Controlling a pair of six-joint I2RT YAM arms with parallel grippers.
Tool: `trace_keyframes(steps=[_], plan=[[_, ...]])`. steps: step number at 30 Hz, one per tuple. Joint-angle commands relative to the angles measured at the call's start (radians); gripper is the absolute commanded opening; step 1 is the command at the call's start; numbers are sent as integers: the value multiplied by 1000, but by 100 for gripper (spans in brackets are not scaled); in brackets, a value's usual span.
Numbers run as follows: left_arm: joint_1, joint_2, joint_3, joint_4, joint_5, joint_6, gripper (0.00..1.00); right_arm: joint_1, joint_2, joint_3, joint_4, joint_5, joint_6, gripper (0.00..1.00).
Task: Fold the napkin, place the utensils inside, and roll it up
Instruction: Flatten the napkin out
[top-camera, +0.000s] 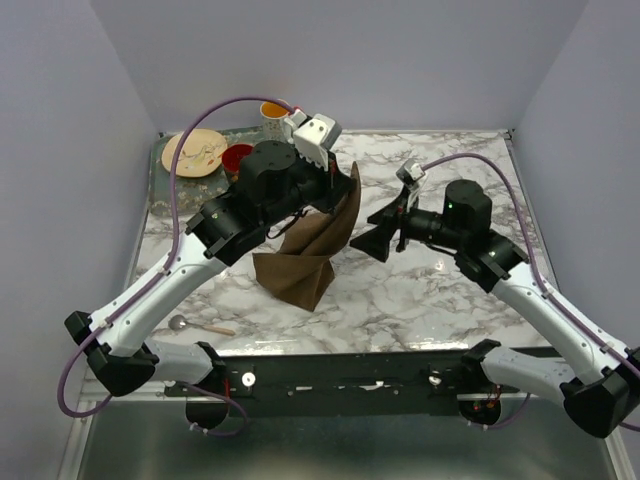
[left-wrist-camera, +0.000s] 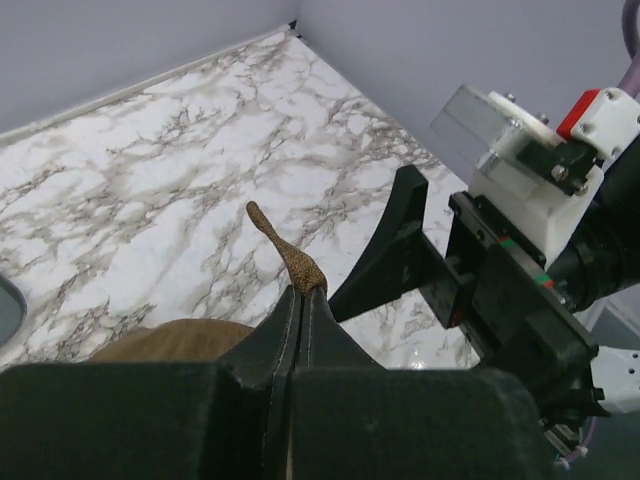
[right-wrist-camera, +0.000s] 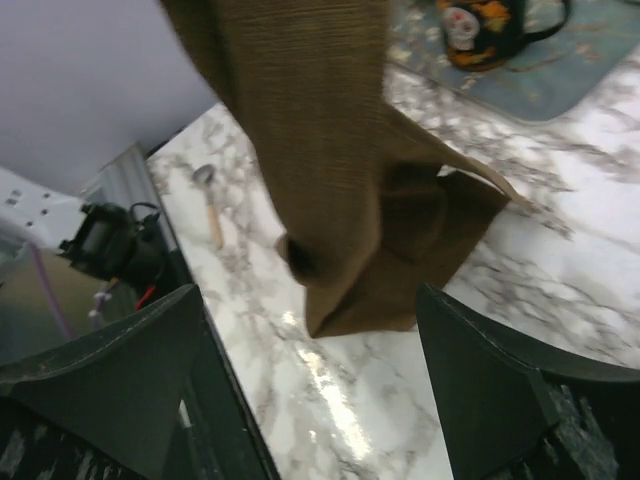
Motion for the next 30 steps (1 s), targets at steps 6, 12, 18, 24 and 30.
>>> trace_keyframes(steps=[6,12,18,24,30], plan=[[-2,-30,86,-8,-29,10,0,247,193,22,241,247,318,86],[-2,47,270,-42,-29,63,0,298,282,25,300,229,362,60],[-2,71,420,-65,-162,168,0,296,215,80,135,332,290,25],[-2,1,424,8,-378,282,0,298,149,190,-100,374,135,1],[-2,-102,401,52,-568,406,0,353,230,443,-262,10,64,1]])
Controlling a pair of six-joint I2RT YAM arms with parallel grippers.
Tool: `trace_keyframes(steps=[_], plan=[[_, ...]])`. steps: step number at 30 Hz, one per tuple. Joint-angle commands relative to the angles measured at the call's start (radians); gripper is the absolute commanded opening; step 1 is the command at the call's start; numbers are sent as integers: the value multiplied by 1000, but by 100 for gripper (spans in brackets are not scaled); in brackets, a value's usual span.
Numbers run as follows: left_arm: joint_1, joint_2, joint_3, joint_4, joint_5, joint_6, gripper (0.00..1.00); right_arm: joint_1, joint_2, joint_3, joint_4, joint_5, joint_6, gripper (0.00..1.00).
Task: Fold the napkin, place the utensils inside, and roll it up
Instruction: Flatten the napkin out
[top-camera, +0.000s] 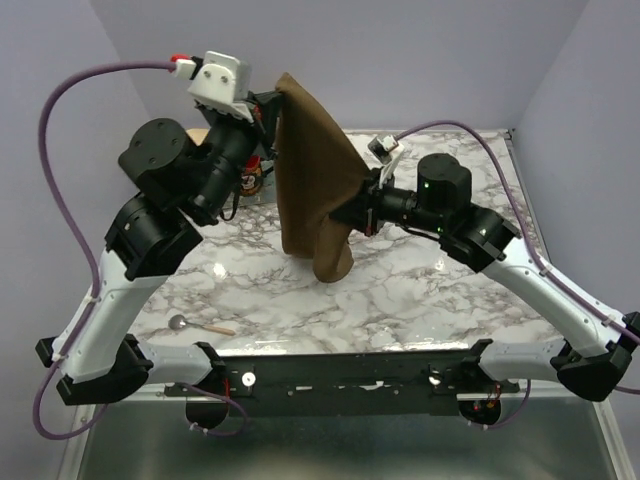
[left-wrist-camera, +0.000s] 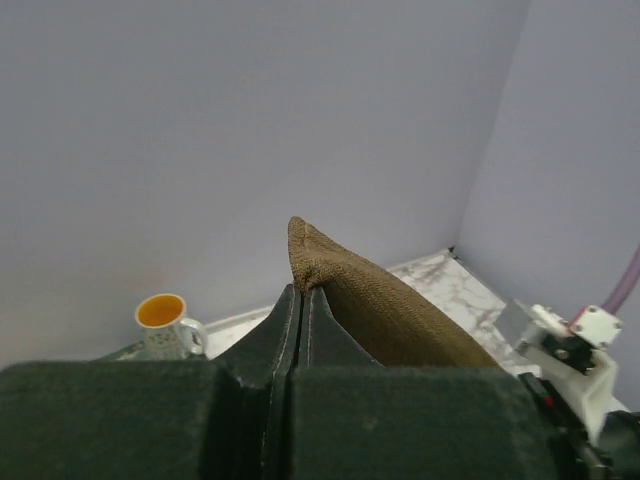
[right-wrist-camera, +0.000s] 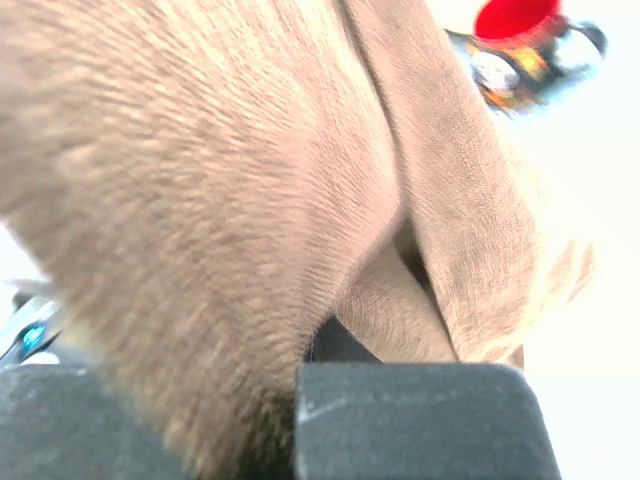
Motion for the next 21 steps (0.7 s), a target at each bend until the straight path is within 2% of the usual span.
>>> trace_keyframes(steps=[1,3,7,10,13,16,17,18,19,21], plan=[[-2,-103,7,93,-240,182,0,90,80,217,-165,-304,-85,1],[-2,-146,14,119,-316,235,0,190,109,279,-155,-459,-70,1],[-2,-170,63,117,-331,321,0,327,194,400,-101,-614,-9,1],[-2,-147,33,111,-299,332,0,341,168,317,21,-676,69,1],[-2,-82,-65,128,-277,320,0,326,59,140,49,-587,73,1],[6,31,-168,193,-280,303,0,218,-58,-91,66,-538,135,1],[7,116,-183,194,-245,290,0,177,-85,-174,65,-512,160,1],[13,166,-194,196,-228,275,0,66,-154,-254,62,-453,186,1],[18,212,-209,200,-207,217,0,7,-185,-417,42,-417,221,1],[23,348,-225,231,-112,168,0,-172,-243,-536,-32,-260,229,1]])
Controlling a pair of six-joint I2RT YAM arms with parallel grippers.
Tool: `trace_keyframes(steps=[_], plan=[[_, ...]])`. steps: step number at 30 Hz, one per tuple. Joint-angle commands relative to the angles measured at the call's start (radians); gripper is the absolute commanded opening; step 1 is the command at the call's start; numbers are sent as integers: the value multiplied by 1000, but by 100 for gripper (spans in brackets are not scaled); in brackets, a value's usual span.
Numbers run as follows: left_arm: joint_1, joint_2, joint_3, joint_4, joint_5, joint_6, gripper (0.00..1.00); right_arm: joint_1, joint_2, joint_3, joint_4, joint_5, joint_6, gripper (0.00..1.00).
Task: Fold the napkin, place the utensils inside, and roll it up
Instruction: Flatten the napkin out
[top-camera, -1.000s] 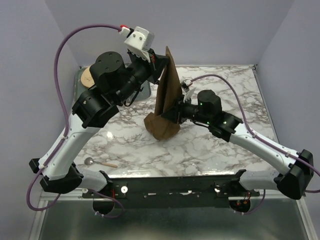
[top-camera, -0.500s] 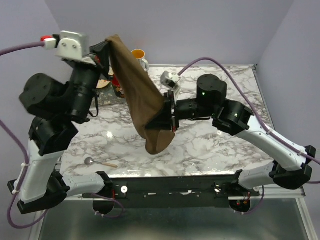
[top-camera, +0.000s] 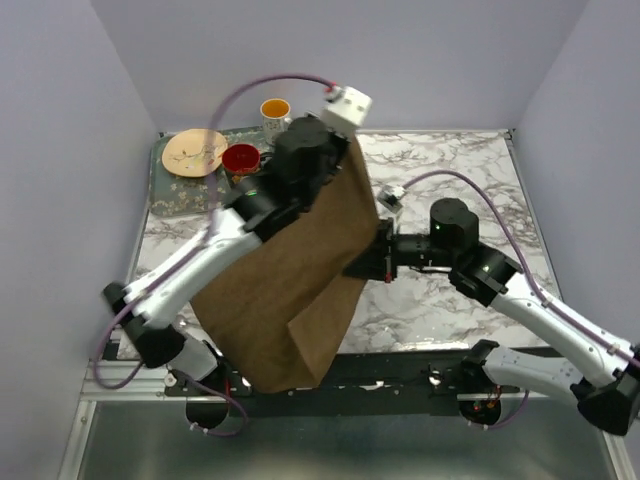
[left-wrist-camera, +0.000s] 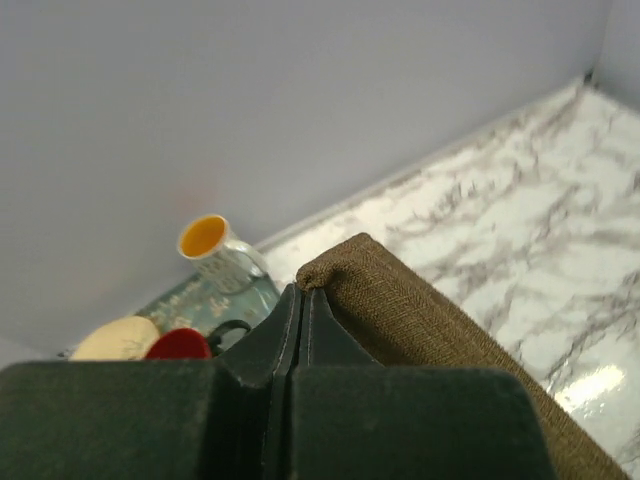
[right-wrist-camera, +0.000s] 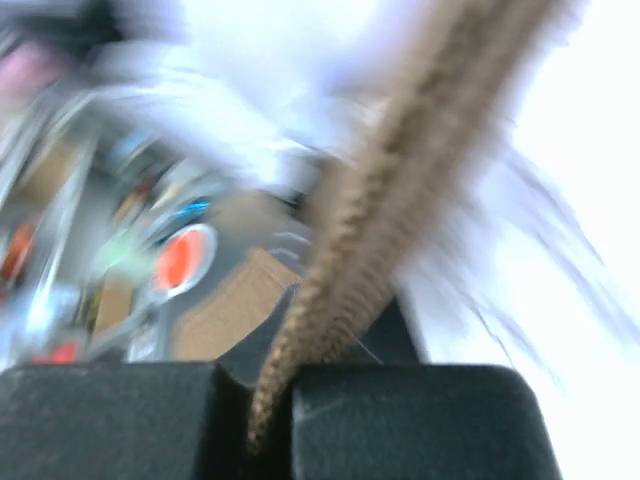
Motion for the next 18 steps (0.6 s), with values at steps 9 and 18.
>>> trace_keyframes(steps=[9,18], plan=[[33,796,504,-219,86,-204,99,-617,-214,-474,-404,587,144,81],[22,206,-229,-125,425,-428,73,-619,-69,-332,-383,452,17,86]])
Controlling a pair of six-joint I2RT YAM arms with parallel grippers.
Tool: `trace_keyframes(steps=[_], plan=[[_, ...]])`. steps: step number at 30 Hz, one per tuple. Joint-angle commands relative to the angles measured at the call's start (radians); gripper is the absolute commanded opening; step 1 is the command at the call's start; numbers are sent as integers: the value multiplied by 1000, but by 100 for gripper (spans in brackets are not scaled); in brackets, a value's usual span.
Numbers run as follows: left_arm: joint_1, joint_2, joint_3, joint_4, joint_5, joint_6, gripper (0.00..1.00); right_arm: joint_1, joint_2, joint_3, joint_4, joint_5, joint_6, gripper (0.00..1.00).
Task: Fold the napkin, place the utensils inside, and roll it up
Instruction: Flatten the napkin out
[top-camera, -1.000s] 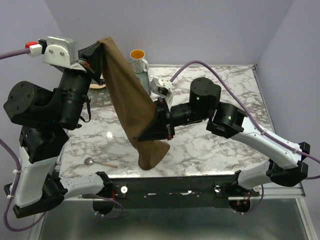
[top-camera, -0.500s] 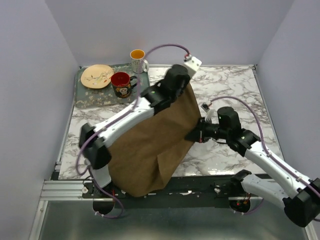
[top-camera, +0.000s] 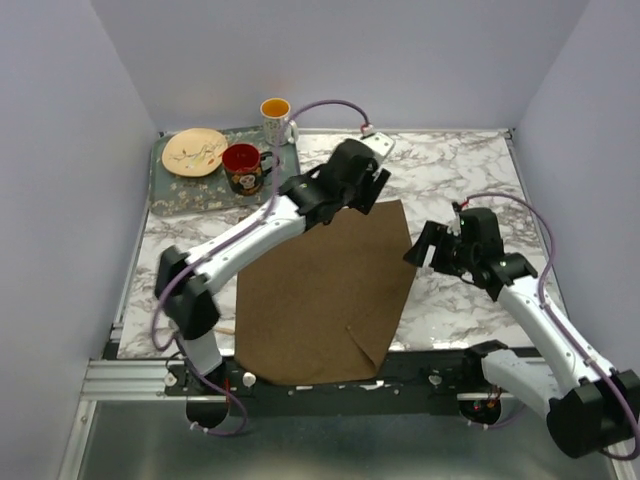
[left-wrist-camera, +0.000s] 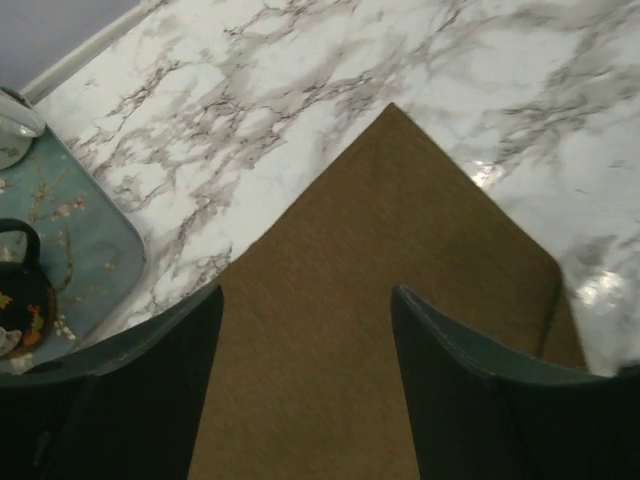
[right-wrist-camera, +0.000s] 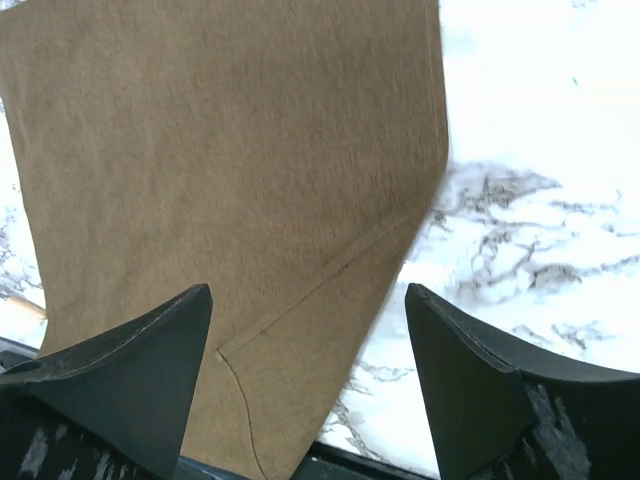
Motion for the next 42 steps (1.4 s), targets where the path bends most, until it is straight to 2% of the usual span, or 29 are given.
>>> trace_keyframes(steps=[1,5,8,9,10,13,16,19,20,23,32,35,38,42], plan=[[-8,-350,-399,24,198,-239,72,-6,137,70,43,-106,-25,83],[-54,-553,-679,34,287,-421,70,0,217,56,95,-198,0,68],[-91,-681,-863,46,196,-551,67,160,252,79,45,-25,-25,71],[-88,-718,-911,81,170,-591,65,276,266,87,31,24,-17,73],[-83,-754,-989,97,124,-617,63,321,275,93,19,58,6,74],[-43,-838,-1051,99,37,-691,62,505,313,122,-35,183,79,73],[7,-878,-1078,100,8,-752,62,703,375,154,-73,302,142,61],[88,-881,-1109,96,24,-817,62,831,500,194,-76,313,187,52],[105,-881,-1127,99,47,-823,62,849,531,209,-76,321,193,48],[133,-906,-1157,129,60,-820,66,885,620,266,-89,353,193,48],[136,-963,-1178,131,46,-795,69,892,637,246,-15,331,192,47],[138,-972,-1175,135,40,-794,75,892,677,260,-3,324,192,47],[138,-972,-1164,120,32,-783,76,892,709,260,2,328,195,47],[138,-981,-1164,112,32,-776,76,892,723,252,6,362,190,42]])
